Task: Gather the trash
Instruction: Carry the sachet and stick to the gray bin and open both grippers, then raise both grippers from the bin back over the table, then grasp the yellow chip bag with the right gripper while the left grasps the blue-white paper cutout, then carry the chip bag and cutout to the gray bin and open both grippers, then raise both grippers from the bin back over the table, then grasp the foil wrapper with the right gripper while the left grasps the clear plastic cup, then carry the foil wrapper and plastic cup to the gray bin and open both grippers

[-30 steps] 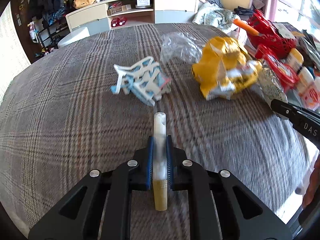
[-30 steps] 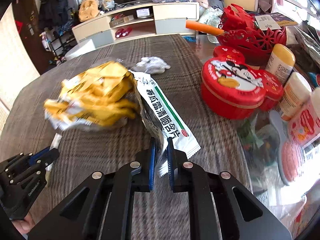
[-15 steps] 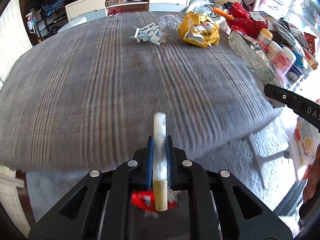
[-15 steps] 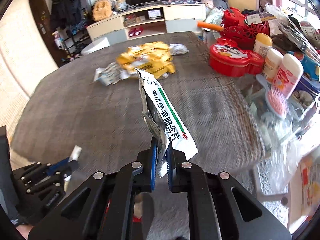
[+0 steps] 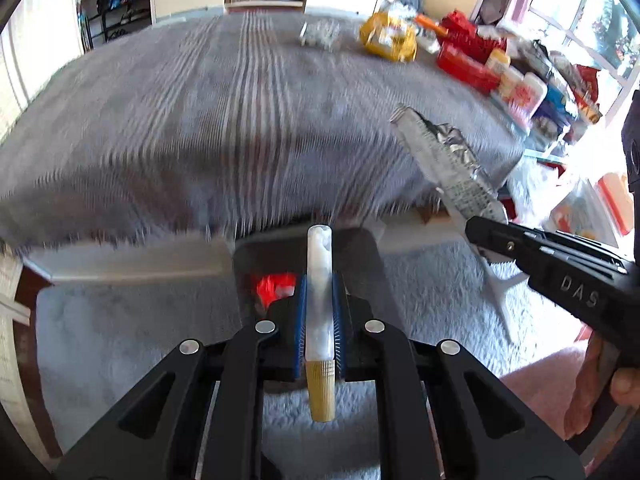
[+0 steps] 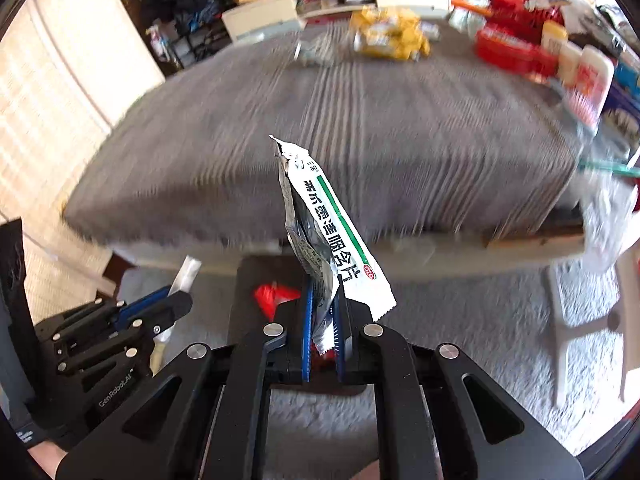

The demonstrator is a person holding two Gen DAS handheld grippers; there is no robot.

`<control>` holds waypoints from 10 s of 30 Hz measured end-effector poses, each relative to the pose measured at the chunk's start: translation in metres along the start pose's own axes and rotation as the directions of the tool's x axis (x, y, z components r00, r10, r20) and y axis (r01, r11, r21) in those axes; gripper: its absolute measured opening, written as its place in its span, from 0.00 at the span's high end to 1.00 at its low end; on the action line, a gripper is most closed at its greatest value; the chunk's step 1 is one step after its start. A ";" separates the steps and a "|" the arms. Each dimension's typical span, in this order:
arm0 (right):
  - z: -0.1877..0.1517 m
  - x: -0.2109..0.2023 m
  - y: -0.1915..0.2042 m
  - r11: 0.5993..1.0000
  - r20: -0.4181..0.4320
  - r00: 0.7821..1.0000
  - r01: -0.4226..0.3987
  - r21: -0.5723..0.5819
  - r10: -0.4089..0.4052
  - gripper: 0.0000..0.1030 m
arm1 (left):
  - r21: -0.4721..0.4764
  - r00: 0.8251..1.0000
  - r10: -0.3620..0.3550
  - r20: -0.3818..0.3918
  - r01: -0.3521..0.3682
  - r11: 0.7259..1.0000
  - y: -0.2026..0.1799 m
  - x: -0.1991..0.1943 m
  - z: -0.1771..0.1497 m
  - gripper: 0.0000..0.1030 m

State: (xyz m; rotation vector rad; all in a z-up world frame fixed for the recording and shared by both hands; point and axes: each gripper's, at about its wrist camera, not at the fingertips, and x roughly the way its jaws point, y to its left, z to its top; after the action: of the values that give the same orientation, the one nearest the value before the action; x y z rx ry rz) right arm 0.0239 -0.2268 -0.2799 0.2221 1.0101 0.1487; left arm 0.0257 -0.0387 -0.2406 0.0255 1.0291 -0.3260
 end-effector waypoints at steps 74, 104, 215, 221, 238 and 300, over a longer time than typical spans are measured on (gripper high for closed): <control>0.123 -0.026 -0.062 0.990 0.166 0.984 0.042 0.136 -0.064 0.03 | 0.042 0.991 0.002 0.136 -0.008 0.999 -0.001 -0.002 0.125 0.08; 0.315 0.126 -0.091 0.968 0.066 0.986 0.137 0.210 -0.154 0.03 | 0.054 0.996 -0.005 0.092 0.000 0.999 0.023 0.153 0.318 0.08; -0.018 0.063 -0.040 0.988 -0.087 0.996 0.010 0.154 0.004 0.04 | -0.058 0.993 -0.002 -0.121 -0.005 0.998 0.024 0.050 -0.057 0.22; 0.014 0.002 -0.060 0.985 0.001 1.000 0.027 0.168 -0.027 0.03 | -0.058 0.999 -0.028 -0.045 0.026 0.998 0.006 0.014 -0.009 0.10; 0.210 -0.005 -0.102 0.979 0.154 0.986 0.030 0.203 -0.062 0.03 | 0.043 0.991 -0.019 0.133 0.013 0.999 -0.020 0.028 0.202 0.08; 0.264 0.037 -0.101 0.987 0.067 0.995 0.068 0.148 -0.078 0.62 | 0.172 0.989 -0.109 0.097 0.091 0.981 -0.049 0.053 0.266 0.78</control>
State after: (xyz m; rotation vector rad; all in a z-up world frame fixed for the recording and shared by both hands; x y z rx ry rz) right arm 0.2697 -0.3466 -0.2006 0.3214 0.9565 -0.0002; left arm 0.2593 -0.1449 -0.1406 0.1071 0.8977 -0.5000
